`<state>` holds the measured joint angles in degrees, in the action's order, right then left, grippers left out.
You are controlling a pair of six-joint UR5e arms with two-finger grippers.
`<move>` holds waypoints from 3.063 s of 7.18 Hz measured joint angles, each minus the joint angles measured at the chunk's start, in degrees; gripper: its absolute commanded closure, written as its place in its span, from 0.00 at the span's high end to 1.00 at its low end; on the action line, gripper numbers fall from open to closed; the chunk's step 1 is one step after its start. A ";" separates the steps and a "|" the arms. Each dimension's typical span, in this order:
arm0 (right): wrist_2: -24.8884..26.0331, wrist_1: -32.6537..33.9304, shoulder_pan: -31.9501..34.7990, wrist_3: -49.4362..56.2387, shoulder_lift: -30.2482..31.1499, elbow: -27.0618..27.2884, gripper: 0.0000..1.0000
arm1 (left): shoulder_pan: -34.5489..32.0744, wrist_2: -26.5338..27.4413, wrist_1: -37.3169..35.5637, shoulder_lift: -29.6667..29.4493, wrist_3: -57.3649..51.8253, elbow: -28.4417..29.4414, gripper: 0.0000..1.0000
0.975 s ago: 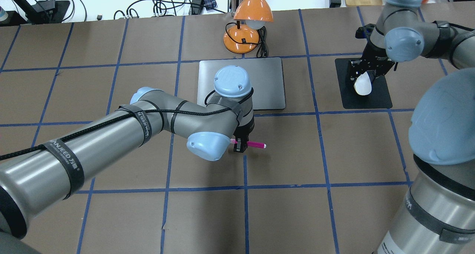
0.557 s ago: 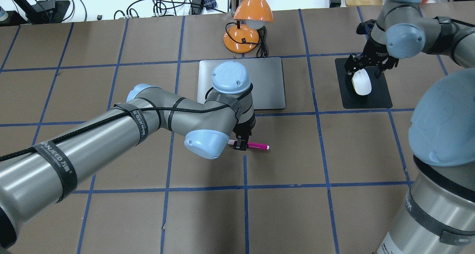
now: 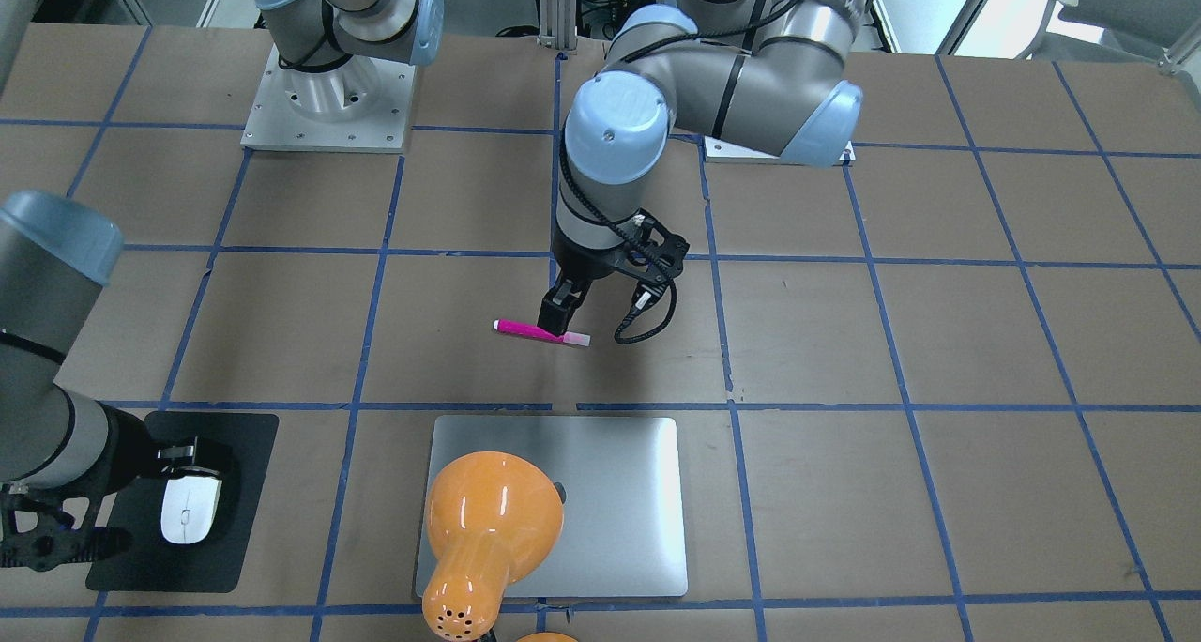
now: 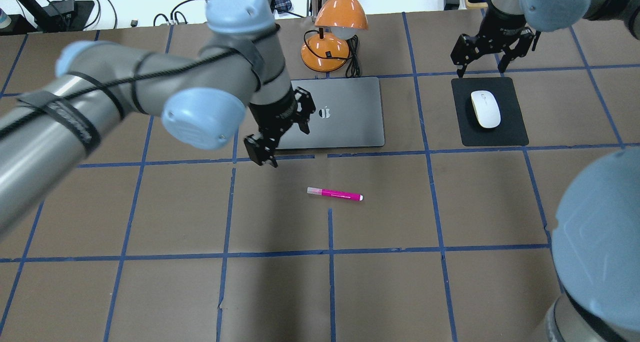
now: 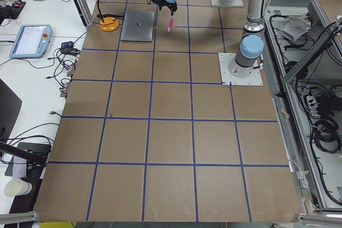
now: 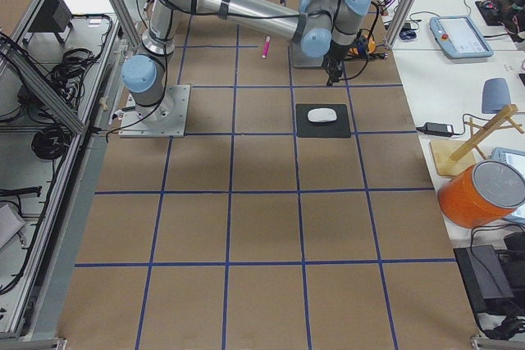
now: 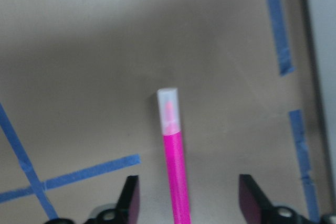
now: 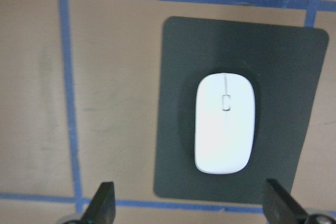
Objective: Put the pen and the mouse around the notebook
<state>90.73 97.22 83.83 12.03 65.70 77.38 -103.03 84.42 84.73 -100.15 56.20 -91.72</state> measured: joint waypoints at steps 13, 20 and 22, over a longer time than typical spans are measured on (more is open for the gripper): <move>-2.15 -12.13 6.31 -11.64 19.96 2.98 1.00 | 13.57 9.21 0.22 8.27 -56.53 7.44 1.00; 0.11 -10.55 6.33 -12.10 19.55 2.74 1.00 | 13.56 9.36 0.34 8.55 -56.44 7.44 1.00; 0.40 -9.90 6.34 -12.00 19.23 2.72 1.00 | 13.56 9.38 0.34 8.63 -56.46 7.41 1.00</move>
<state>91.13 87.32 90.17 0.03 84.92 80.10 -89.47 93.80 85.08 -91.53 -0.26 -84.31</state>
